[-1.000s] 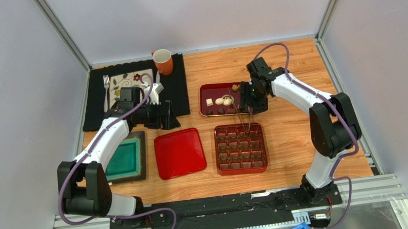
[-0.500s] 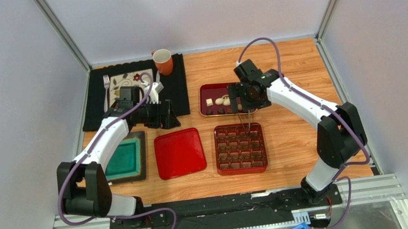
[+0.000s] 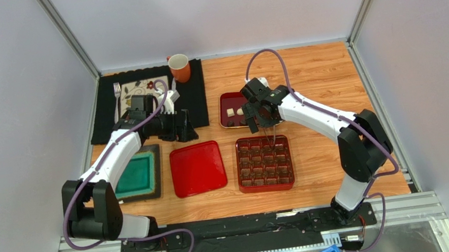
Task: Pack the chocolate
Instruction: Pick up the clamp from the plate.
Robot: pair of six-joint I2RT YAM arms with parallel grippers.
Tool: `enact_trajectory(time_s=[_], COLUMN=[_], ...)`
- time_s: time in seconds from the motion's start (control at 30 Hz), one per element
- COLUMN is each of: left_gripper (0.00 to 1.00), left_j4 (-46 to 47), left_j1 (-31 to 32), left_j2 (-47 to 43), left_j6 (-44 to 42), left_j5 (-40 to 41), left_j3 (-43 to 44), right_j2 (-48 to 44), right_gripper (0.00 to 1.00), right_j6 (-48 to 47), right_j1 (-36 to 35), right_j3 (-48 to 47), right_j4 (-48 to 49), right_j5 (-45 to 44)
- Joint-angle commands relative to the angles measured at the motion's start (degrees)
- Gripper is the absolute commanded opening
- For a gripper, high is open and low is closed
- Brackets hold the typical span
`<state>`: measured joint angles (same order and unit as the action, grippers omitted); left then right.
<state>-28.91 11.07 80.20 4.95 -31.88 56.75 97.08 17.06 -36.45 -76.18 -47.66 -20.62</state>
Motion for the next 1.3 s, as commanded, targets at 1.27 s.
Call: enact_trajectory(time_s=[1.27], left_gripper=[0.99], left_j4=[-0.8], left_j1=[-0.6], left_j2=[-2.4], left_j6=[-1.3], left_j5=[0.6], left_j3=[4.2], right_j2=[0.2], right_gripper=[0.66], right_j6=[2.5], right_j1=[-1.4], right_j3=[7.0], right_j4=[13.3], right_j5=[-6.4])
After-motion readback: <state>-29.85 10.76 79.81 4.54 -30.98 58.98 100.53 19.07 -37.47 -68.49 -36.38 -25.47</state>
